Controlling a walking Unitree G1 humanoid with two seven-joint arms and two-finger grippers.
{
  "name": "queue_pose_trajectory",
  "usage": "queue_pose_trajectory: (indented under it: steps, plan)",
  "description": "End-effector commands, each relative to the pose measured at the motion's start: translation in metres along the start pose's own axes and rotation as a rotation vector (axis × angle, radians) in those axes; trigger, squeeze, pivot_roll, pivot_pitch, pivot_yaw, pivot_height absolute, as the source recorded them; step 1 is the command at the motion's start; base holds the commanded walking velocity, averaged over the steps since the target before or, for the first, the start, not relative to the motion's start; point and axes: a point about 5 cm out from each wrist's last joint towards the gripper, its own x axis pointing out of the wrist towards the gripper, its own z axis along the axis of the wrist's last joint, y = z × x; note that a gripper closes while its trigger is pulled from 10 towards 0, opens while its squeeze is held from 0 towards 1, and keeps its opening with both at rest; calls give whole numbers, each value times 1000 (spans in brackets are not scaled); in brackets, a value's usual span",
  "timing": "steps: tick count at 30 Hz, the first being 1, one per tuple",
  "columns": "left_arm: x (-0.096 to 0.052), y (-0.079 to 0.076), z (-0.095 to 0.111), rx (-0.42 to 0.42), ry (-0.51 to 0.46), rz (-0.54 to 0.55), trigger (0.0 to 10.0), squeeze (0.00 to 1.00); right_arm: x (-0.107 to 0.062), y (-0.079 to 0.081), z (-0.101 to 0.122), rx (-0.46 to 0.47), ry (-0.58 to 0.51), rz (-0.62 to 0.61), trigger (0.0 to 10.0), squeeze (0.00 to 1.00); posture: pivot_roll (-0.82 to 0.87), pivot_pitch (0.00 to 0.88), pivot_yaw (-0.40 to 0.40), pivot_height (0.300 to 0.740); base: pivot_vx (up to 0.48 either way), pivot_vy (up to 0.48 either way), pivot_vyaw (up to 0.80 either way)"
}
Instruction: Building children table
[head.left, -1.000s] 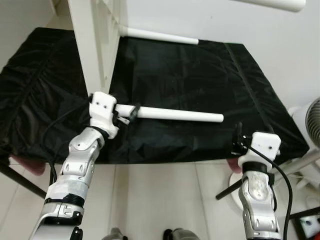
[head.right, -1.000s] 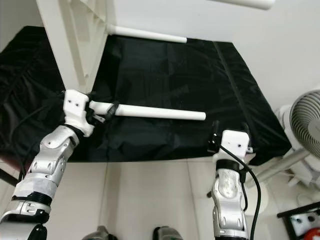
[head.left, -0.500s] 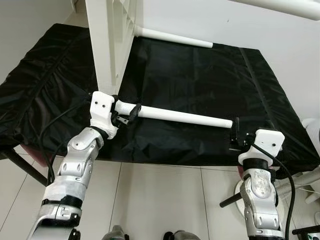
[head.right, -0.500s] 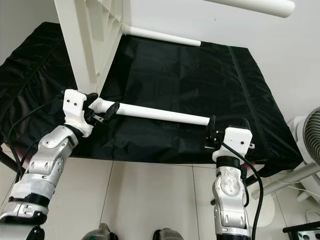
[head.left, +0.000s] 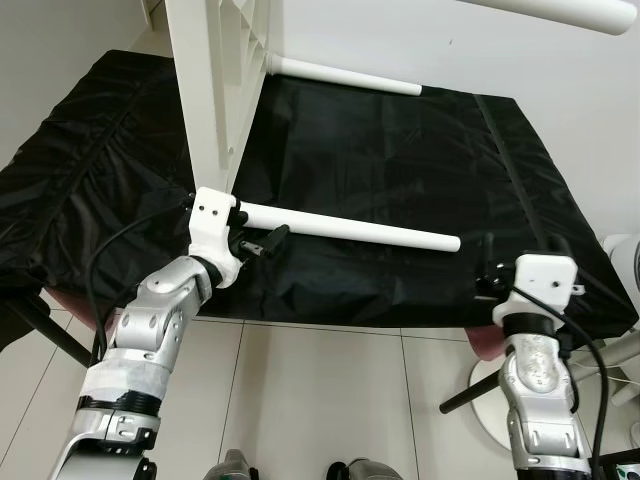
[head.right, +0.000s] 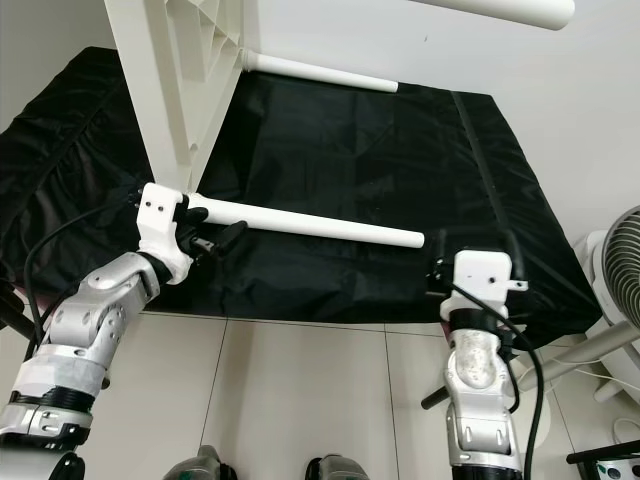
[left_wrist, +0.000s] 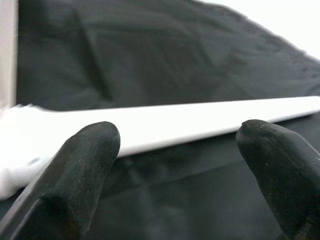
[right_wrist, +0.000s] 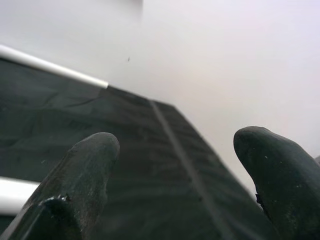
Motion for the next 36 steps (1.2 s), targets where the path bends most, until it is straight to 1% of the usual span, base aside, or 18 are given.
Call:
queue_pose_trajectory:
  steps: [1, 3, 6, 8, 12, 13, 14, 17, 19, 20, 22, 23, 24, 25, 27, 31, 33, 36]
  plan:
    - [1, -7, 2, -14, 4, -85, 10000, 0, 2, -7, 3, -31, -19, -30, 10000, 0, 64, 42, -55, 740, 0, 0, 0]
    - [1, -11, -5, -60, 48, -101, 10000, 0, 5, -9, 6, -47, -33, -46, 10000, 0, 61, 42, -55, 740, 0, 0, 0]
    - [0, -13, -9, -78, 75, -109, 10000, 0, 6, -9, 7, -48, -36, -51, 10000, 0, 62, 43, -57, 740, 0, 0, 0]
    - [2, -17, -17, -120, 131, -102, 10000, 0, 12, -11, 14, -62, -70, -53, 10000, 0, 59, 46, -54, 740, 0, 0, 0]
    - [3, -18, -18, -134, 154, -87, 10000, 0, 15, -11, 18, -76, -91, -50, 10000, 0, 57, 47, -53, 740, 0, 0, 0]
    - [4, -17, -19, -134, 169, -71, 10000, 0, 18, -12, 23, -85, -113, -48, 10000, 0, 57, 49, -52, 740, 0, 0, 0]
    - [5, -16, -18, -162, 178, -51, 10000, 0, 21, -13, 29, -109, -142, -39, 10000, 0, 59, 50, -51, 740, 0, 0, 0]
    - [6, -14, -18, -184, 184, -30, 10000, 0, 23, -13, 33, -134, -165, -29, 10000, 0, 59, 52, -49, 740, 0, 0, 0]
    - [9, -9, -18, -248, 191, 25, 10000, 0, 29, -12, 41, -185, -213, -6, 10000, 0, 61, 58, -51, 740, 0, 0, 0]
    - [9, -9, -18, -248, 191, 25, 10000, 0, 29, -12, 41, -185, -213, -6, 10000, 0, 61, 58, -51, 740, 0, 0, 0]
    - [13, -5, -17, -284, 188, 62, 10000, 0, 35, -8, 49, -216, -254, 13, 10000, 0, 66, 62, -50, 740, 0, 0, 0]
    - [13, -5, -17, -284, 188, 62, 10000, 0, 35, -8, 49, -216, -254, 13, 10000, 0, 66, 62, -50, 740, 0, 0, 0]
    - [20, -3, -13, -289, 176, 85, 10000, 0, 43, -2, 60, -246, -311, 39, 10000, 0, 65, 64, -50, 740, 0, 0, 0]
    - [20, -3, -13, -289, 176, 85, 10000, 0, 43, -2, 60, -246, -311, 39, 10000, 0, 65, 64, -50, 740, 0, 0, 0]
    - [23, -3, -10, -293, 173, 92, 10000, 0, 49, 3, 69, -278, -357, 58, 10000, 0, 63, 66, -48, 740, 0, 0, 0]
    - [24, -3, -9, -294, 174, 96, 10000, 0, 53, 6, 74, -295, -381, 72, 10000, 0, 63, 66, -47, 740, 0, 0, 0]
    - [24, -2, -7, -293, 171, 100, 10000, 0, 63, 15, 89, -361, -453, 120, 10000, 0, 64, 68, -49, 740, 0, 0, 0]
    - [24, -2, -6, -291, 171, 102, 10000, 0, 67, 19, 96, -392, -489, 140, 10000, 0, 64, 68, -49, 740, 0, 0, 0]
